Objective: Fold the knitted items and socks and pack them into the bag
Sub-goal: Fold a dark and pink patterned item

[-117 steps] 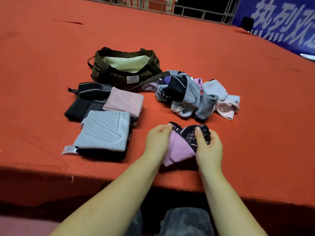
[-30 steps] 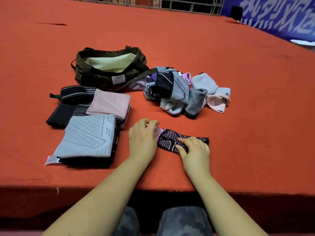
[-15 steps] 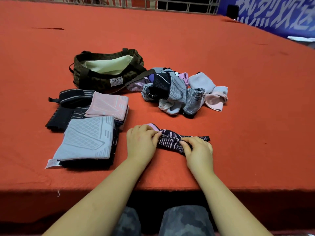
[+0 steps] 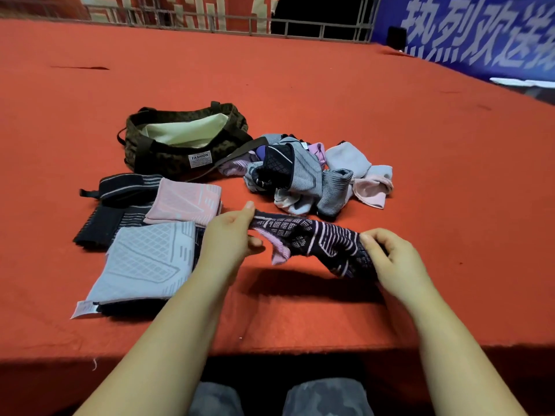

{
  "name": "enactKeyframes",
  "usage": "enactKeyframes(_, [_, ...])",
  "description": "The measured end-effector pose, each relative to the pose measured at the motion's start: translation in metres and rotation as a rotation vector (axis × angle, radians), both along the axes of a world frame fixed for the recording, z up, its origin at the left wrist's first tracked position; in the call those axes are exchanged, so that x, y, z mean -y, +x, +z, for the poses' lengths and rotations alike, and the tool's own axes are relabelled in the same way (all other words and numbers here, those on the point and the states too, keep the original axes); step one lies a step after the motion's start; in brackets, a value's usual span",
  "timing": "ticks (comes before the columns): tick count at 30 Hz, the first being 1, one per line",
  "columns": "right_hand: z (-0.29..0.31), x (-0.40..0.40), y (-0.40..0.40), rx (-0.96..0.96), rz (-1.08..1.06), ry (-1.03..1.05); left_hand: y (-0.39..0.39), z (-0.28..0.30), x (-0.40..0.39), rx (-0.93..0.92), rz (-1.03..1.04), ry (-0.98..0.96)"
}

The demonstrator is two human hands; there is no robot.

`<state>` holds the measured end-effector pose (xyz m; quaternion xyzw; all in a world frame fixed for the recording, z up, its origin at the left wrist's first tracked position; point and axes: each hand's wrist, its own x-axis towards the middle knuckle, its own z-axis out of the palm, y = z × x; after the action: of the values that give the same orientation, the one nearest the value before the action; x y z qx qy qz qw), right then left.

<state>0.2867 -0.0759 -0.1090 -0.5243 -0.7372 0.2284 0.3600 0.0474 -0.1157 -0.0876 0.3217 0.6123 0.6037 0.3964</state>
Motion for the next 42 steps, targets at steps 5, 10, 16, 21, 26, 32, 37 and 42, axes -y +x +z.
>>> enactKeyframes(5, [-0.004,-0.01,-0.01,0.204,-0.024,-0.237,-0.011,-0.012,-0.002,-0.364,-0.108,-0.224])
enactKeyframes(10, [-0.027,0.01,-0.033,0.29,-0.203,0.184,0.018,-0.051,0.02,-0.694,-0.055,-0.16])
enactKeyframes(16, [-0.028,0.02,-0.056,0.256,-0.104,0.434,0.024,-0.072,0.012,-0.585,0.126,-0.138])
enactKeyframes(21, [-0.053,0.022,-0.062,0.588,0.05,0.015,0.029,-0.081,0.019,-0.728,0.119,-0.257])
enactKeyframes(26, [-0.063,0.015,-0.054,0.421,0.048,0.046,0.016,-0.08,0.015,-0.654,0.047,-0.222])
enactKeyframes(32, [-0.034,0.005,-0.036,0.182,0.046,0.042,-0.001,-0.053,0.015,0.046,-0.013,-0.008])
enactKeyframes(37, [-0.002,0.001,-0.023,0.079,0.088,-0.015,-0.004,-0.03,0.011,0.391,-0.053,0.051])
enactKeyframes(42, [0.003,0.005,-0.027,0.068,0.086,-0.103,0.003,-0.029,0.015,0.103,-0.084,0.051])
